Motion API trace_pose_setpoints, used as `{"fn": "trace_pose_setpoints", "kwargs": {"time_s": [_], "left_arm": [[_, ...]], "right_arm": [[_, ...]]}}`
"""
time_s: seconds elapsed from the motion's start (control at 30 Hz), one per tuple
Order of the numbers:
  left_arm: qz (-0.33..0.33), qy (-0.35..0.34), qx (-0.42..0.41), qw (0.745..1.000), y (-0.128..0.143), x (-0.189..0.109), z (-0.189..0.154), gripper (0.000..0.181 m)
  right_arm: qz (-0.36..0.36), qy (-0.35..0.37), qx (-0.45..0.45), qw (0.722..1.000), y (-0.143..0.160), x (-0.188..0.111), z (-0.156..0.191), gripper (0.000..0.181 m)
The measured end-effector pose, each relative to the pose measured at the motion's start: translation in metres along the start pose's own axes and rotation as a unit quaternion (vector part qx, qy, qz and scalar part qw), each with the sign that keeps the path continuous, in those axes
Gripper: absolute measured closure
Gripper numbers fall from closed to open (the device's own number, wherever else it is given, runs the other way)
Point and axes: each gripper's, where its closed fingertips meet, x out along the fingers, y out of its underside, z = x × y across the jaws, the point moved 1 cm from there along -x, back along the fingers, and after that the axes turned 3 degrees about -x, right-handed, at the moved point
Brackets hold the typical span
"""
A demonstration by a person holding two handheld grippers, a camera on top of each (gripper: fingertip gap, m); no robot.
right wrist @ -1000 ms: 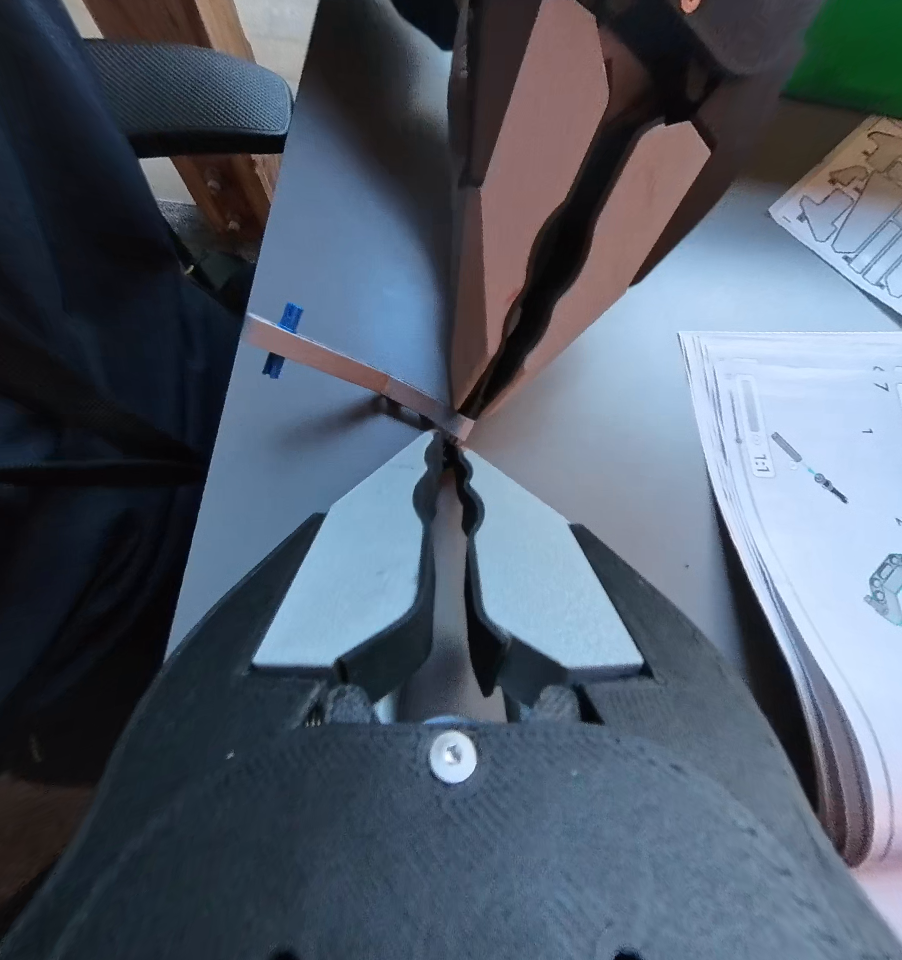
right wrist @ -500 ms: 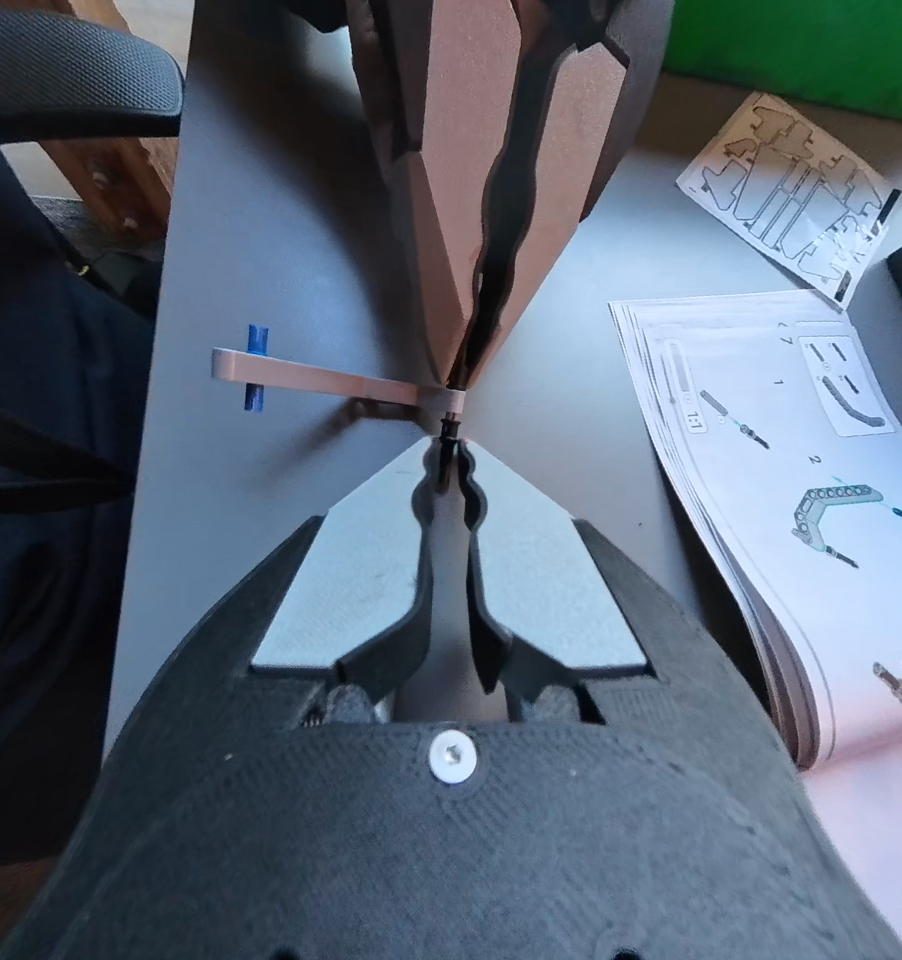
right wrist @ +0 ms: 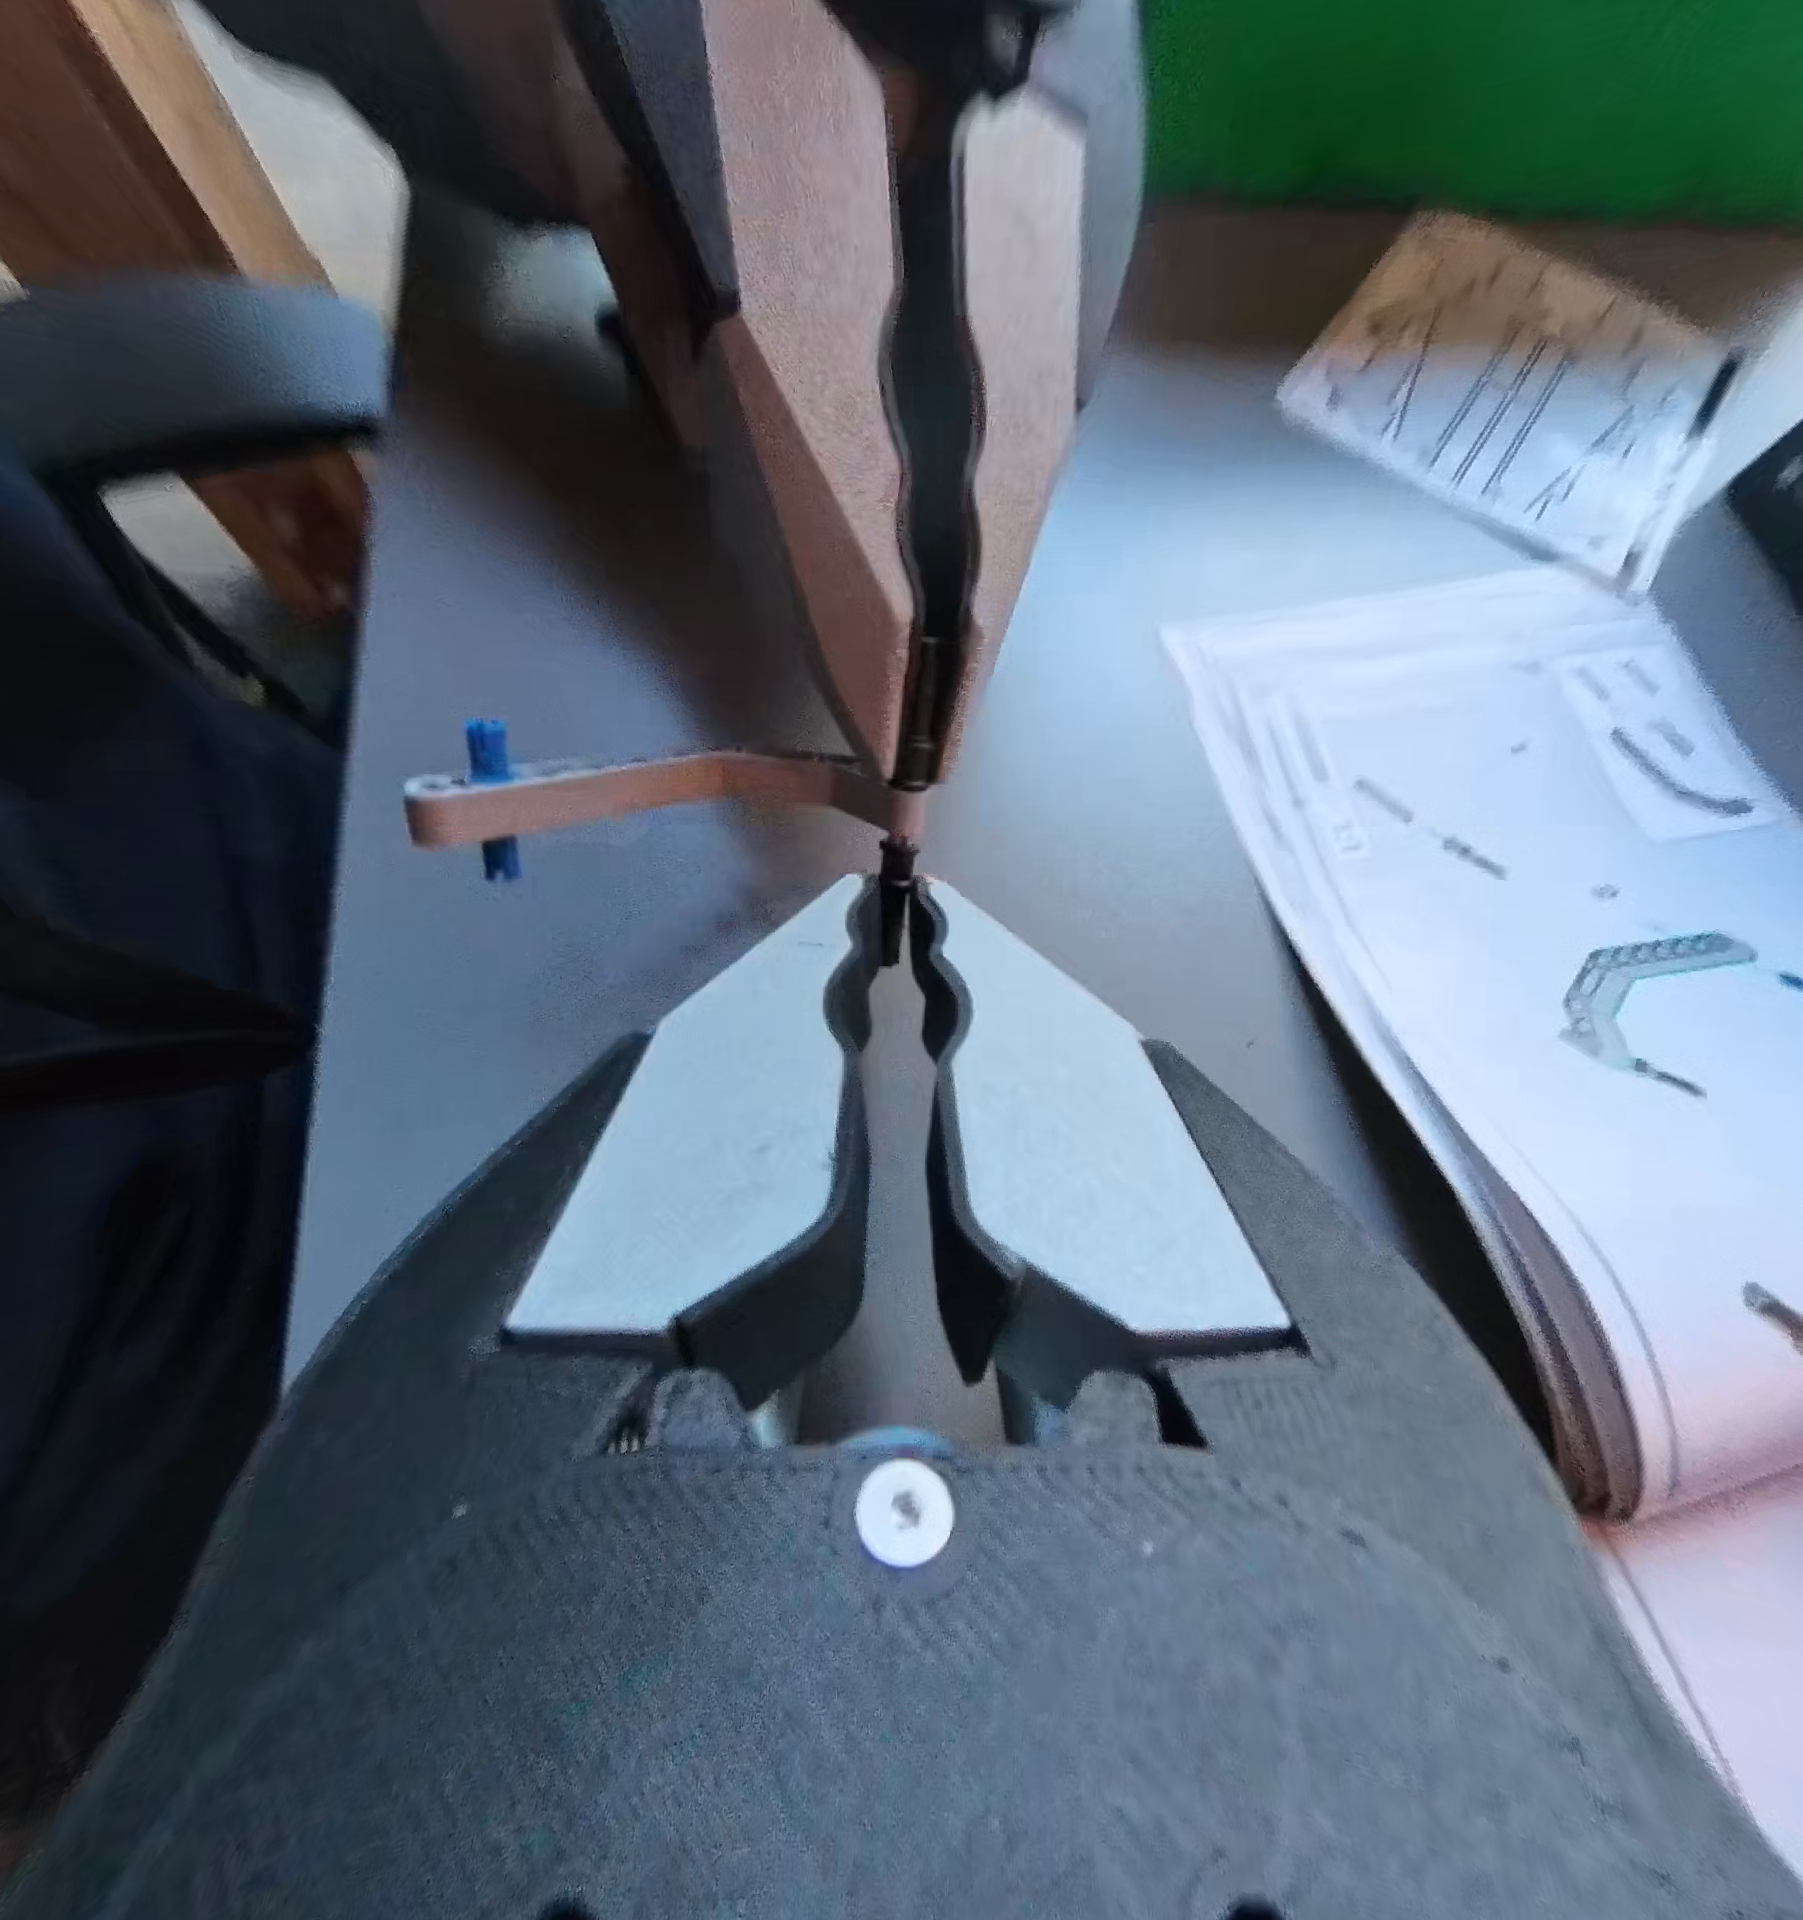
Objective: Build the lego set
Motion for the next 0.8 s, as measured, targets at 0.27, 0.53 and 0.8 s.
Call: {"fn": "trace_pose_setpoints", "kwargs": {"time_s": [0.27, 0.53, 0.8], "left_arm": [[-0.008, 0.031, -0.060, 0.998, -0.001, -0.003, 0.004, 0.177], [0.041, 0.045, -0.059, 0.996, 0.011, 0.001, 0.001, 0.166], [0.029, 0.079, -0.054, 0.995, 0.003, 0.008, -0.008, 0.174]], "right_arm": [[-0.054, -0.001, 0.034, 0.998, -0.009, -0.011, -0.009, 0.178], [-0.048, -0.013, 0.020, 0.999, -0.008, -0.010, -0.003, 0.179], [-0.071, -0.057, 0.069, 0.994, -0.011, -0.016, -0.001, 0.179]]}}
